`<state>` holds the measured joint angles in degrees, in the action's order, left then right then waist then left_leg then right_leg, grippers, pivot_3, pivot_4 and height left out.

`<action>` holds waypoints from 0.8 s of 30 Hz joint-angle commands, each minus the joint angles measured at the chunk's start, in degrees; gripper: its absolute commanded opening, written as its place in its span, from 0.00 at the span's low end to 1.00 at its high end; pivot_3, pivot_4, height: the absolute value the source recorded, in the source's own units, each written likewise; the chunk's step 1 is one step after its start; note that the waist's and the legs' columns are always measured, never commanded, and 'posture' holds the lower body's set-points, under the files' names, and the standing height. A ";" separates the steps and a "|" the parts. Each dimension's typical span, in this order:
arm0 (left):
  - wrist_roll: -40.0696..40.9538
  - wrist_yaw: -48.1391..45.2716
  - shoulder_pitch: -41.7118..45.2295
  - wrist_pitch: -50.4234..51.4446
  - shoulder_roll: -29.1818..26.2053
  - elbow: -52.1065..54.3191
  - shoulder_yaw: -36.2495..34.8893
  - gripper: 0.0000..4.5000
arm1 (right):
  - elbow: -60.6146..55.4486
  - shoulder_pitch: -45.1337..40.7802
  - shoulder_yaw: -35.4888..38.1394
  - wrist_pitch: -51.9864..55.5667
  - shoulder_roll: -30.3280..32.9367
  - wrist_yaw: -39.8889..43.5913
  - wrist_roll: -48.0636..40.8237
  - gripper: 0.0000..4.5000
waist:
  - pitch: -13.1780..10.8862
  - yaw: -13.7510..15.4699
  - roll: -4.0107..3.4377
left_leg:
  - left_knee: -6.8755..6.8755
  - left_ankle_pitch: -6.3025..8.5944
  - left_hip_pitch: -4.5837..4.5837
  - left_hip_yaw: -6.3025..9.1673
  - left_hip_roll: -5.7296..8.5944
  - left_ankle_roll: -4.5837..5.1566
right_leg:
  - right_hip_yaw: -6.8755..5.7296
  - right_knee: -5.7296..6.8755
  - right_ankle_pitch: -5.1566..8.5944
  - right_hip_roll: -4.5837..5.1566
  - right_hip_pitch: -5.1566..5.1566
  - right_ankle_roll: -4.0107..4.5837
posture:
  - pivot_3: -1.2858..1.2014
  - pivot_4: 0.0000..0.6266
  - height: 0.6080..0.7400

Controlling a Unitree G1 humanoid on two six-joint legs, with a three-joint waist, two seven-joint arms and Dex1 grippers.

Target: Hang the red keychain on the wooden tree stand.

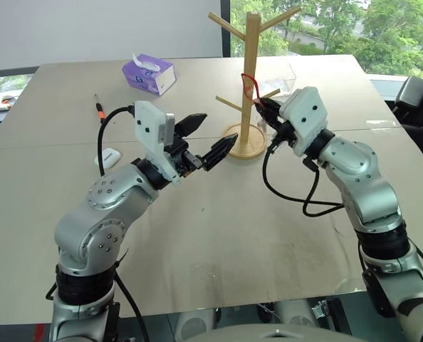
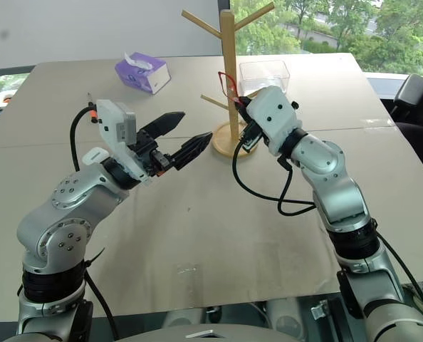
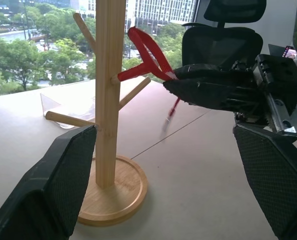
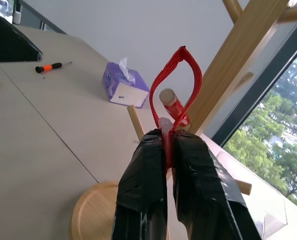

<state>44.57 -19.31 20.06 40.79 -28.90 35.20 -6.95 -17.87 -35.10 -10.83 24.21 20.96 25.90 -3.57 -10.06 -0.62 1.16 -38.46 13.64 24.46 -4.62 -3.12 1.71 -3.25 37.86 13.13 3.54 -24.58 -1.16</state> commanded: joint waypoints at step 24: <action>-0.57 3.47 0.21 -0.69 0.22 1.87 -1.95 1.00 | 9.55 2.65 7.17 -8.68 -4.79 -4.26 0.39 0.91 | 0.02 0.10 0.02 | -0.01 -0.02 0.00 0.00 0.00 -0.02 | 0.01 0.03 -0.01 0.01 0.00 0.01 | 0.52 0.24 1.00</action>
<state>44.73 -16.13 20.02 40.91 -28.36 35.25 -8.39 -7.32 -33.81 -6.10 16.76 15.44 22.11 -2.54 -10.04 -0.52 1.18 -38.47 13.63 24.45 -4.61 -3.12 1.69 -3.26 37.89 13.12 3.55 -24.56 -1.14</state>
